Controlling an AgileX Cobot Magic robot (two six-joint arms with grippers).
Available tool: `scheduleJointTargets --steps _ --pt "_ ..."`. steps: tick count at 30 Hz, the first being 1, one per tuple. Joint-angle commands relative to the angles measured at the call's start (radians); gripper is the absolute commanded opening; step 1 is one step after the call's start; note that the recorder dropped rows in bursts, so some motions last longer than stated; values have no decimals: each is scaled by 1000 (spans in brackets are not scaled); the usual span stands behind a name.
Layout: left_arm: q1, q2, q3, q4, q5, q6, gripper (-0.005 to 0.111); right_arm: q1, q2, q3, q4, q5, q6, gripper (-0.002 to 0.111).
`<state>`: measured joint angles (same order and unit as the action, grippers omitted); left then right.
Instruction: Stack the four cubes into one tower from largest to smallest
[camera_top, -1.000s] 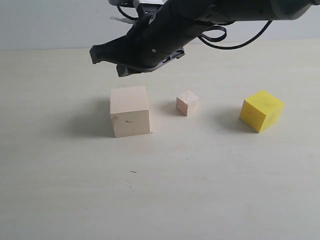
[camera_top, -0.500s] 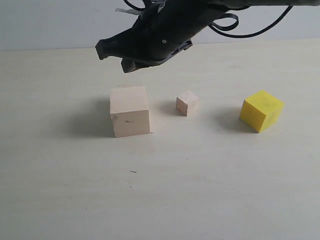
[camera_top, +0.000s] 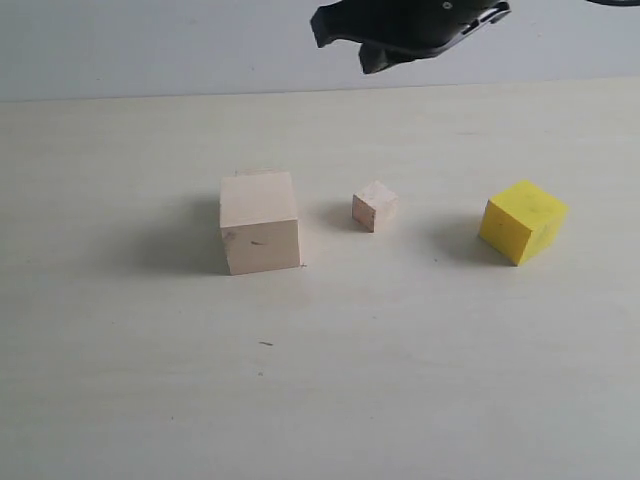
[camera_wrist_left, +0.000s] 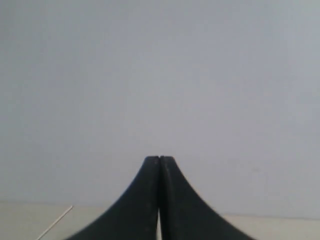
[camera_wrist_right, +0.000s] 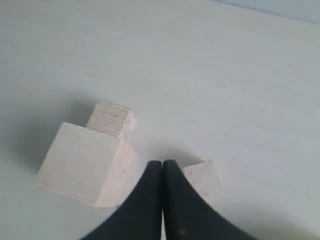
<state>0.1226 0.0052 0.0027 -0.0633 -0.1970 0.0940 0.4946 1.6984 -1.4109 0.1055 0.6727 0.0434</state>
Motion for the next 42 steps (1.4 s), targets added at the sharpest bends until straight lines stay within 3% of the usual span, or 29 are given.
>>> scheduleJointTargets --steps 1,3,7,13,17,23,27,33,42 --pt "-6 -5 -3 3 -93 25 0 -48 -10 -1 -14 29 8 0" --pt "-6 -5 -3 1 -69 -84 0 -62 -10 -1 -20 29 4 0" --pt "-6 52 -44 0 171 -136 0 -95 -10 -1 -56 35 3 0" --pt "-8 267 -155 -2 172 -185 0 -114 -10 -1 -52 39 3 0" --pt "-8 458 -315 -2 258 -183 0 -114 -10 -1 -52 39 5 0" --pt "-8 803 -638 -7 582 -113 0 -114 -10 -1 5 39 6 0" --pt "-8 1015 -832 -134 756 30 0 -112 -10 -1 19 37 2 0" --pt "-8 1224 -1004 -471 730 198 0 -112 -10 -1 17 37 2 0" --pt "-8 1308 -1025 -609 482 193 0 -112 -10 -1 11 77 9 0"
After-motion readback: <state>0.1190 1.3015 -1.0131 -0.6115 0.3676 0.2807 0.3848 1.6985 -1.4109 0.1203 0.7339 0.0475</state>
